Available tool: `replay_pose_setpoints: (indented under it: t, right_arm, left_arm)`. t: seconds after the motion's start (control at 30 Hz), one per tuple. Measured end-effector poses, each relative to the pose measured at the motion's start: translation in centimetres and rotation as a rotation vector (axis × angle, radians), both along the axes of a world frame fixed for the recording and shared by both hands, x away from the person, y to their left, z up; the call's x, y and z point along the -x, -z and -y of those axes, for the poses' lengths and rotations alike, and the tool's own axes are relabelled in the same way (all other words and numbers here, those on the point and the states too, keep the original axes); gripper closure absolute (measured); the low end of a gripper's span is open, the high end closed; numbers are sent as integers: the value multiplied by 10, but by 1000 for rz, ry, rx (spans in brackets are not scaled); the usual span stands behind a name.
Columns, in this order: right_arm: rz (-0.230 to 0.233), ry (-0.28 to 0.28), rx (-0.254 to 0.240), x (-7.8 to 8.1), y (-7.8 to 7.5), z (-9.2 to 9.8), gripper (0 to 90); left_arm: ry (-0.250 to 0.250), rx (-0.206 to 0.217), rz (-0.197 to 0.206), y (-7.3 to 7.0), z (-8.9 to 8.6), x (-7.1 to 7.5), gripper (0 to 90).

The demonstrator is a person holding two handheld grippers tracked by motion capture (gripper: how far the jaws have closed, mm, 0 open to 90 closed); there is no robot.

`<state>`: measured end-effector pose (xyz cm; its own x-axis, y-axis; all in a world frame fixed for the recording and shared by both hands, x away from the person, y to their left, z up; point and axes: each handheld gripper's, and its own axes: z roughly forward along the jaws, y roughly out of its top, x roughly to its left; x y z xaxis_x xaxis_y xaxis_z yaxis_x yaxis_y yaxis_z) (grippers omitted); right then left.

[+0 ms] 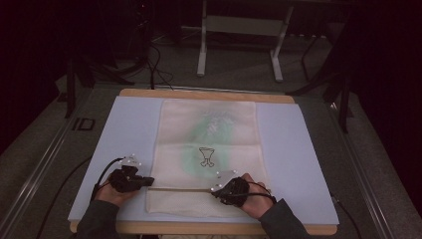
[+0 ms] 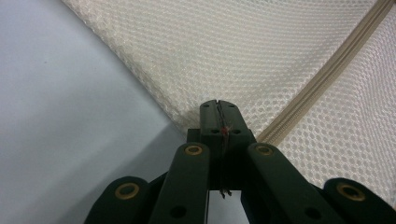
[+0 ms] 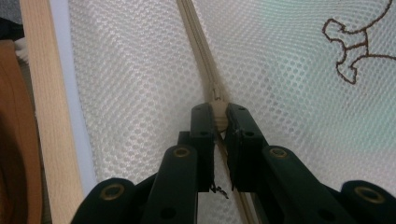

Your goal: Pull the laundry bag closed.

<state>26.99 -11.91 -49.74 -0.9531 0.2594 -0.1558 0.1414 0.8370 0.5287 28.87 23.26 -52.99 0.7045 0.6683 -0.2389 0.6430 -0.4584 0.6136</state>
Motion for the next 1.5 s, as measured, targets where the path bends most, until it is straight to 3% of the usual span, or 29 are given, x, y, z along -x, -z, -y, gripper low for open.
replay_pose_setpoints:
  t: [1.5]
  right_arm:
    - [1, 39, 7, 3, -4, 26, 821]
  left_arm:
    - [-1, 2, 0, 0, 0, 0, 900]
